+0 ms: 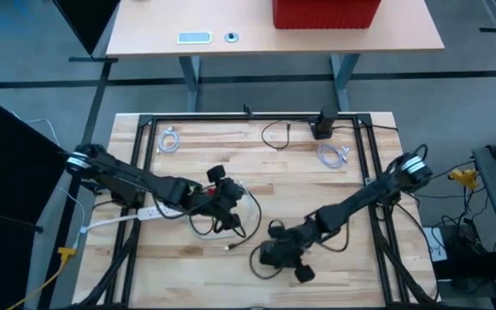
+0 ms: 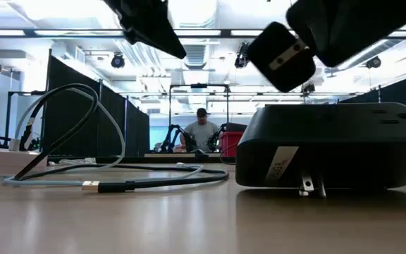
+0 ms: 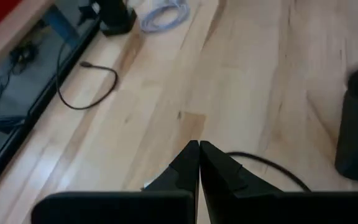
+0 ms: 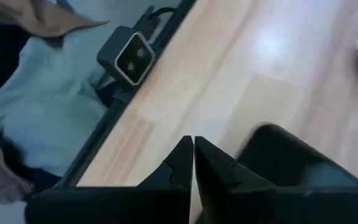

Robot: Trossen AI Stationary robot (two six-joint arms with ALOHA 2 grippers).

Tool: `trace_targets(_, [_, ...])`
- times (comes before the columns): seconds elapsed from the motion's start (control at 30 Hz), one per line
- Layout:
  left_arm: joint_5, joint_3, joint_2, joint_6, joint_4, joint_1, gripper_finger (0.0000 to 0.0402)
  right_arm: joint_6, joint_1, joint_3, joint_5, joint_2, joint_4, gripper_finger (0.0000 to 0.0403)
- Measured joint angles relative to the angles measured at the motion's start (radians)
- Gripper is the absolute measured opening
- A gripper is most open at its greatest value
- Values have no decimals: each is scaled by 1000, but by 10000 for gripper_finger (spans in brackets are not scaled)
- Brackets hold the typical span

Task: Insert USB
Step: Move the black outlet extension to the top right of the table

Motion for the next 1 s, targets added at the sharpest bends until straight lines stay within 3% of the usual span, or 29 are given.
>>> trace_targets(0.17, [-79,-71,-47,-35,5,1,0,-23,-8,54,-29,77,-159,0])
trace_targets(0.33, [-112,-96,-63,-55,9,1,0,-59,-63,44,-8,69,-338,0])
trace_targets(0.53, [-140,-96,-55,-53,35,1,0,-224,-237,40,137,12,-506,0])
trace_targets(0.7, [-154,-97,-54,-30,28,2,0,-324,-393,40,249,-90,-546,0])
trace_targets(0.8, [-156,-98,-54,-28,26,2,0,-340,-460,26,235,-168,-547,0])
trace_targets(0.9, [-157,-98,-54,-24,22,2,0,-341,-493,-6,150,-235,-535,0])
trace_targets(1.0, [-159,-98,-54,14,17,6,0,-345,-500,-71,114,-248,-470,0])
